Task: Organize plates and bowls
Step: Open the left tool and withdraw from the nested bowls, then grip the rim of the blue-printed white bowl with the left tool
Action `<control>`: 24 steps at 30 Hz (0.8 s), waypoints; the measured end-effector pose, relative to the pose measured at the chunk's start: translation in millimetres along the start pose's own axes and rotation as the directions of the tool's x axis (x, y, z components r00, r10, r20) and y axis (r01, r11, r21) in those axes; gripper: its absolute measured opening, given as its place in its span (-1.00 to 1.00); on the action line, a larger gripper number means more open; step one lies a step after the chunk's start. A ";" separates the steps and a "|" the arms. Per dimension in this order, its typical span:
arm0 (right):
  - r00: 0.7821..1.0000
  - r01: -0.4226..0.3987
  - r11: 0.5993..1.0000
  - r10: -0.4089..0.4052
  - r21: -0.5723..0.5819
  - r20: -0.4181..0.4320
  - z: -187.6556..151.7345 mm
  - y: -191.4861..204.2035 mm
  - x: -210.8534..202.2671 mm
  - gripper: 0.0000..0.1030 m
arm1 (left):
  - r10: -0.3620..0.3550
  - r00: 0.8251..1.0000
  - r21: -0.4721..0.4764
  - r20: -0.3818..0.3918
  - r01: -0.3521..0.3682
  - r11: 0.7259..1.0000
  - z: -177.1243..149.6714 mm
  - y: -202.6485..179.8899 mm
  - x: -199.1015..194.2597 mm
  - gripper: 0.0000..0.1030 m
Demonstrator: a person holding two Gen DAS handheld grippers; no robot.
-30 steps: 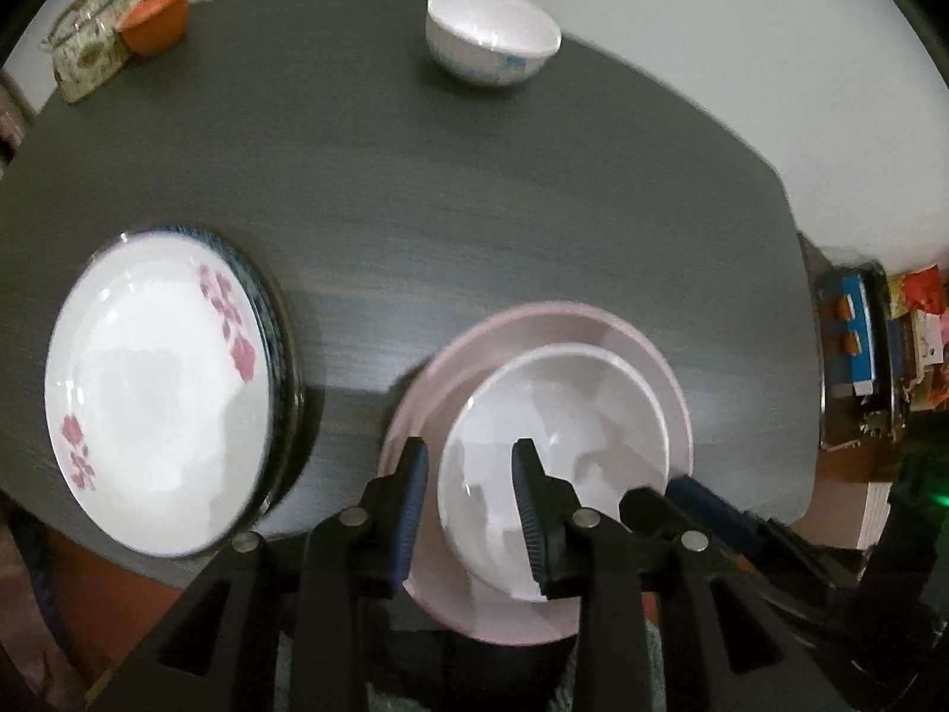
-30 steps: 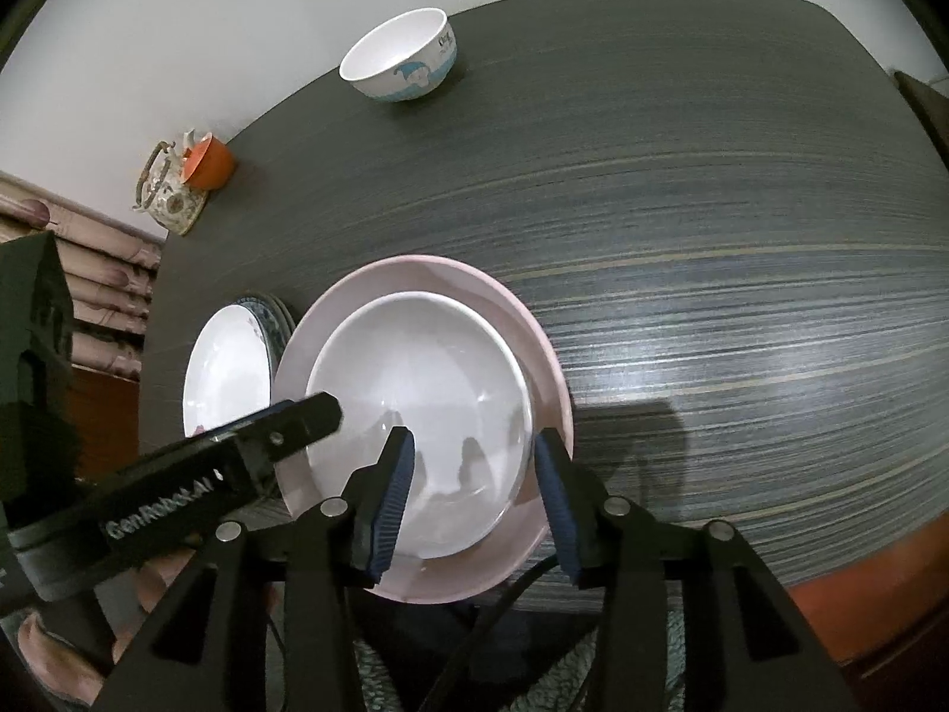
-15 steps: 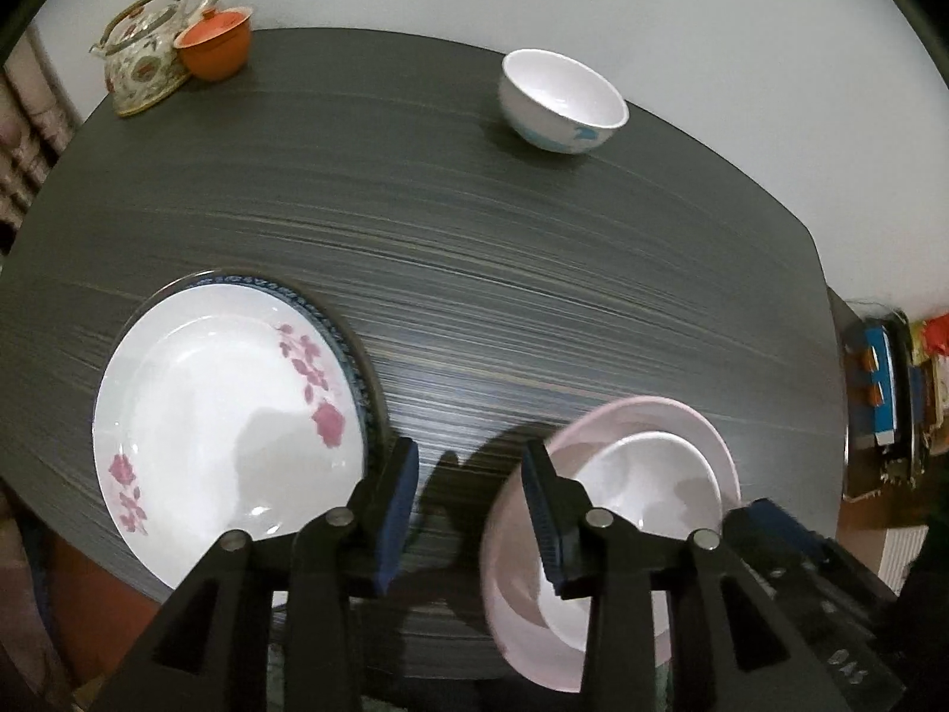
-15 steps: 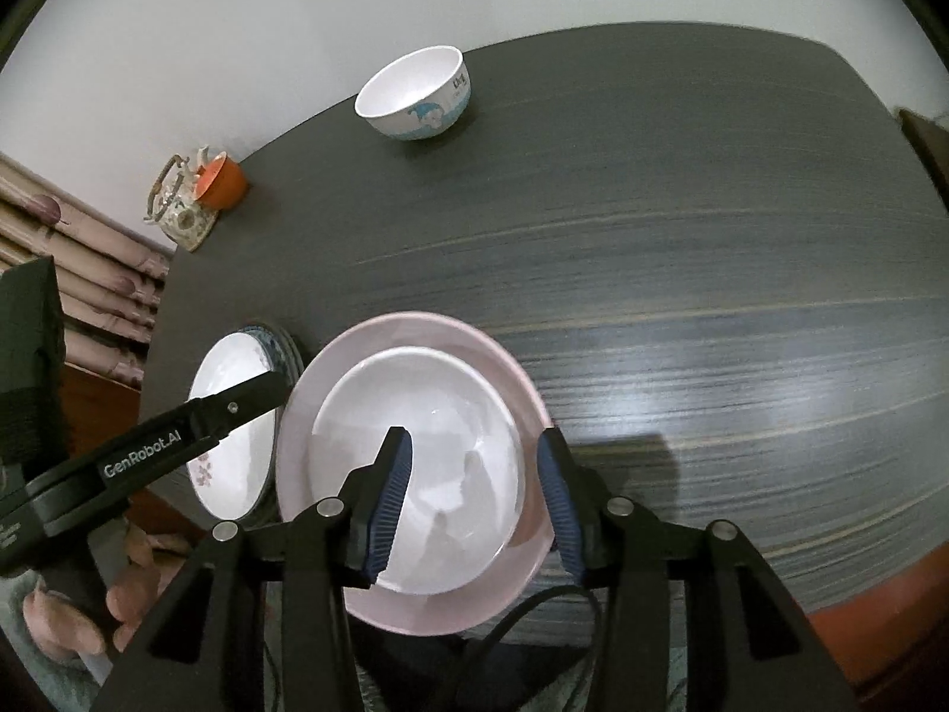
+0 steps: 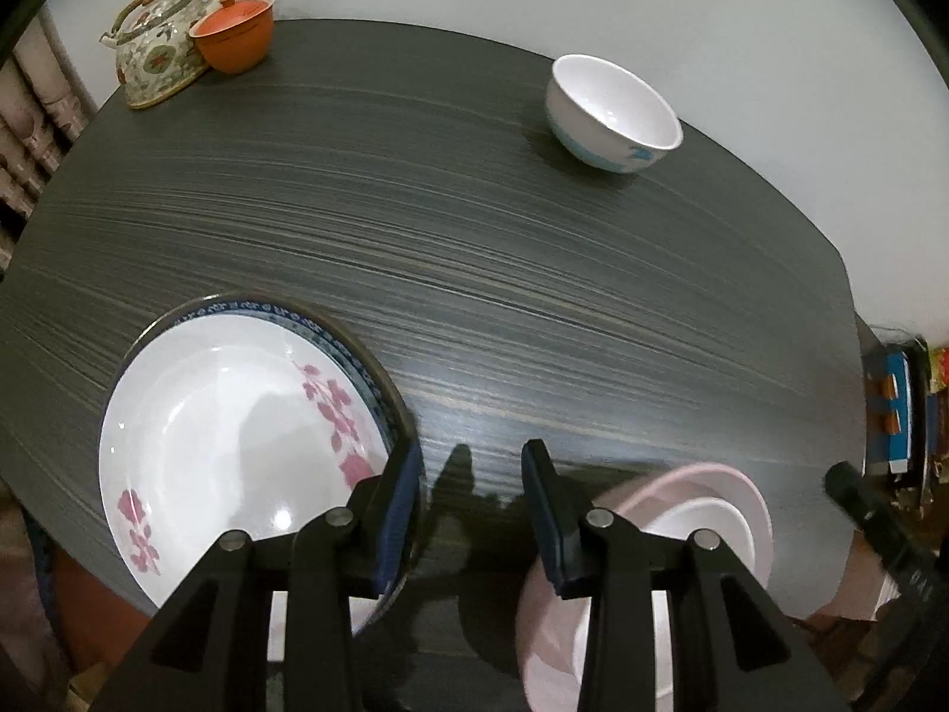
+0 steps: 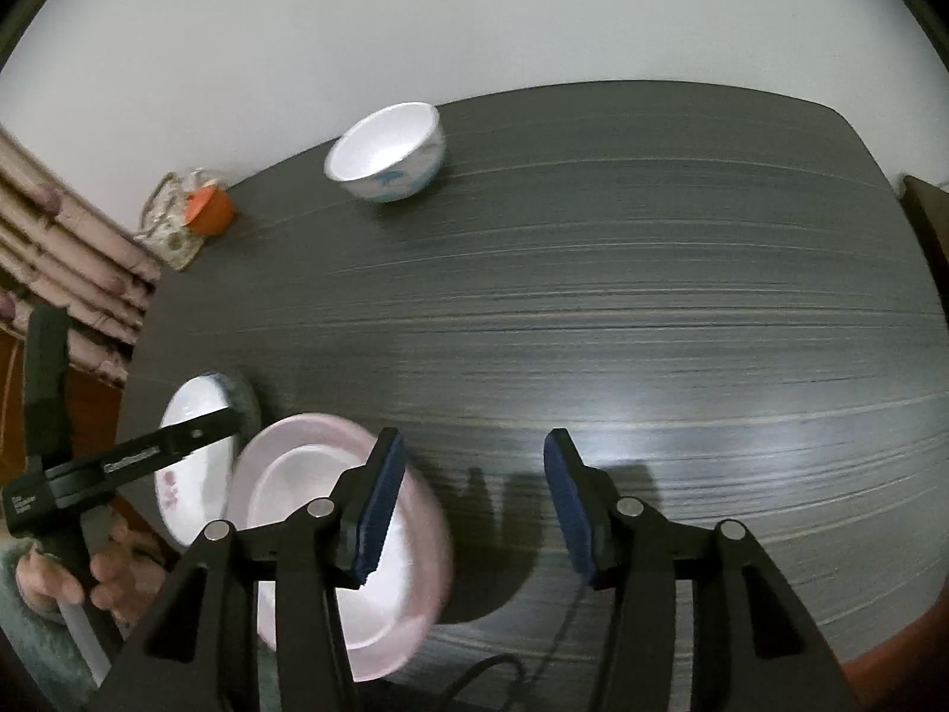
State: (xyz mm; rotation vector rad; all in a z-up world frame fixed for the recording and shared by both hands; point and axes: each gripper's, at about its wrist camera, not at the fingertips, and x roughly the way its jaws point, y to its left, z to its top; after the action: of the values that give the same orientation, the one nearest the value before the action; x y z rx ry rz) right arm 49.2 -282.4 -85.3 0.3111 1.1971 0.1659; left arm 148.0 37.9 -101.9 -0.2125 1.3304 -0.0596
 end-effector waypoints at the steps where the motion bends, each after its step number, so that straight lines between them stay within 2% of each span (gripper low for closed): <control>1: 1.000 0.007 1.000 -0.007 0.005 0.002 4.9 -7.6 0.7 -0.08 | 0.005 1.000 -0.006 -0.002 -0.005 1.000 2.5 1.6 1.6 -0.28; 6: 0.999 0.008 1.000 -0.007 -0.008 0.038 29.5 -26.7 5.4 -0.08 | 0.003 1.000 -0.027 0.025 -0.002 1.000 22.3 3.1 7.7 -0.28; 9: 0.997 -0.063 0.998 0.063 -0.002 0.055 42.0 -30.9 12.5 -0.04 | -0.012 0.997 -0.038 0.073 0.015 0.999 37.9 2.4 7.8 -0.28; 13: 0.996 -0.079 0.997 0.077 0.028 0.043 58.7 -34.7 28.3 -0.04 | -0.006 0.994 -0.038 0.113 0.010 0.999 60.4 -0.2 12.2 -0.28; 20: 0.996 -0.085 0.996 0.085 0.030 0.008 92.9 -28.8 58.0 -0.03 | -0.017 0.994 -0.031 0.107 0.020 0.999 108.8 -7.8 26.3 -0.28; 24: 0.997 -0.074 0.997 0.074 0.017 -0.017 119.2 -25.6 74.0 -0.03 | -0.047 0.994 -0.033 0.095 0.050 0.998 137.4 -13.2 35.8 -0.28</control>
State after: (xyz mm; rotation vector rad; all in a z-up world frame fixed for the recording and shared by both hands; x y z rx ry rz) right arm 186.0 -303.0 -120.0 0.3691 1.2051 0.2236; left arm 290.6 35.5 -103.1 -0.2742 1.2329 -0.0662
